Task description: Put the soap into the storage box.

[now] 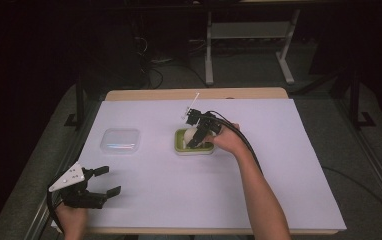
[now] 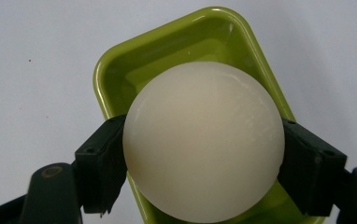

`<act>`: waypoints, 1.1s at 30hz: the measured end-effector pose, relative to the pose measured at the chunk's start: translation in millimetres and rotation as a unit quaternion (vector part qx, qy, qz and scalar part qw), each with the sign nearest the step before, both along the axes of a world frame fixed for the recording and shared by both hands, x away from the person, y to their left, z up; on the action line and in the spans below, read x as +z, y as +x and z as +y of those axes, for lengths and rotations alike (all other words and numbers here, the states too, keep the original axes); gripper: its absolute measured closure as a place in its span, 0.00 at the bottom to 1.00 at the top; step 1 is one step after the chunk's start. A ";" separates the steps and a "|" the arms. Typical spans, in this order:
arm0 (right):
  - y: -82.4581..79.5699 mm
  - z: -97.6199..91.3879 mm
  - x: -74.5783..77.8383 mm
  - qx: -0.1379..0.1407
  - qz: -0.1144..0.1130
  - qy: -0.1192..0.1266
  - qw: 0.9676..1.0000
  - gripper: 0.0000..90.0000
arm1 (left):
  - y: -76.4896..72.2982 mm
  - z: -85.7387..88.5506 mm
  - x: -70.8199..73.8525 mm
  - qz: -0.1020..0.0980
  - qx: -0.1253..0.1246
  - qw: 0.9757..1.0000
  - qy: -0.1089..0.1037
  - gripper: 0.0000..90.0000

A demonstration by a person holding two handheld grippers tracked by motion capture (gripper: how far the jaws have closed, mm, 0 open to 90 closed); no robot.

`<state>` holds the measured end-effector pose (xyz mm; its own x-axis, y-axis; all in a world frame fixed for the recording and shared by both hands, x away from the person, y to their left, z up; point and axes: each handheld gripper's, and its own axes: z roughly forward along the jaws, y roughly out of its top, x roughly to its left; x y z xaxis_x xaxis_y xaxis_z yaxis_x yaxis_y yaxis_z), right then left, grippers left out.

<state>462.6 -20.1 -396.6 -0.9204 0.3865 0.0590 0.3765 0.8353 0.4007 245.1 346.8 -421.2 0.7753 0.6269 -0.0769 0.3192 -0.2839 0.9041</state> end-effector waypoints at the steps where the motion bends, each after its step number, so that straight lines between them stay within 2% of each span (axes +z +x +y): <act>1: 0.1 -0.2 -0.1 -0.001 -0.001 0.000 1.000 0.26 | -0.1 -0.1 0.0 0.001 0.001 1.000 -0.001 0.15; 33: -0.4 0.1 0.1 -0.003 -0.001 -0.002 1.000 0.26 | -0.4 -0.3 0.3 -0.001 0.002 1.000 -0.003 0.15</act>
